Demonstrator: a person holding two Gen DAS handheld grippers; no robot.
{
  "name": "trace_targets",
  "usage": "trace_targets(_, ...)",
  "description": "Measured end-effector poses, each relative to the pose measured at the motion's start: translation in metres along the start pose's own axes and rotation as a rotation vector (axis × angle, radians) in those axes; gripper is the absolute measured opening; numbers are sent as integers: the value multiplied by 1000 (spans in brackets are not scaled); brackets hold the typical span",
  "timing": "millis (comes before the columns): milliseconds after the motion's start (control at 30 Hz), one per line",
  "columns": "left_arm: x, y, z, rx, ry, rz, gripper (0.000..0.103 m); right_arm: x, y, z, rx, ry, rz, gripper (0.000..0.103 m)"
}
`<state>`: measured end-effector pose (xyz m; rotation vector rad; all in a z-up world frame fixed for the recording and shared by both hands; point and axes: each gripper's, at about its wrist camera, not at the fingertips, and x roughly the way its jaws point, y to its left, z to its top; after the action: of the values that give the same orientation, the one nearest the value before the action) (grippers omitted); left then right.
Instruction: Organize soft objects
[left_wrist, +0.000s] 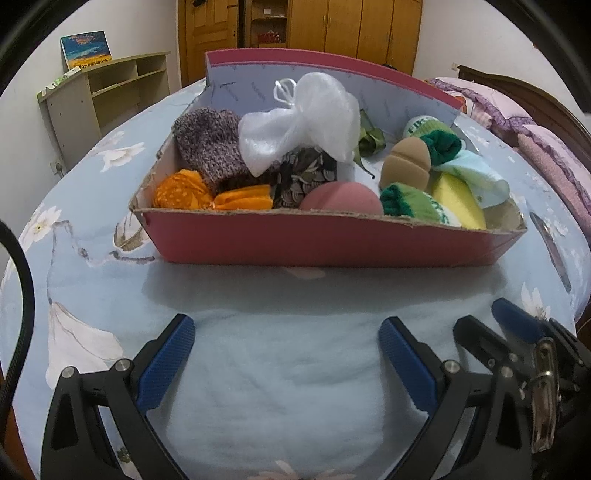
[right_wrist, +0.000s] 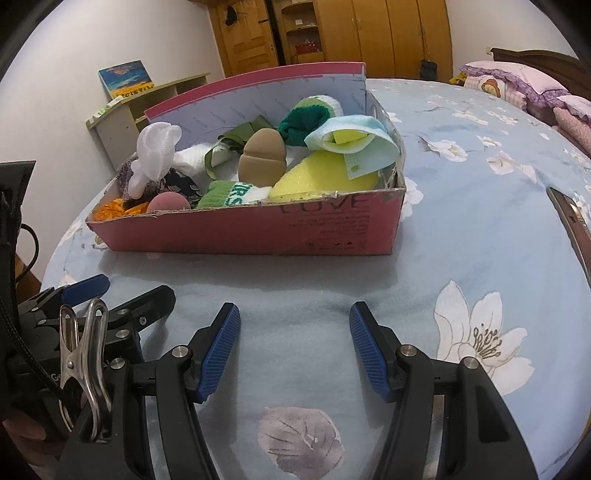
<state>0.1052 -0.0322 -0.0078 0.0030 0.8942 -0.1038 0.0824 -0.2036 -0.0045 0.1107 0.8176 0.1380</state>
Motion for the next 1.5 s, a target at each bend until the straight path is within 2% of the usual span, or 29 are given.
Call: trace_targets(1500, 5, -4, -8, -3, -6, 15, 102, -2, 2, -5, -8, -7, -8, 64)
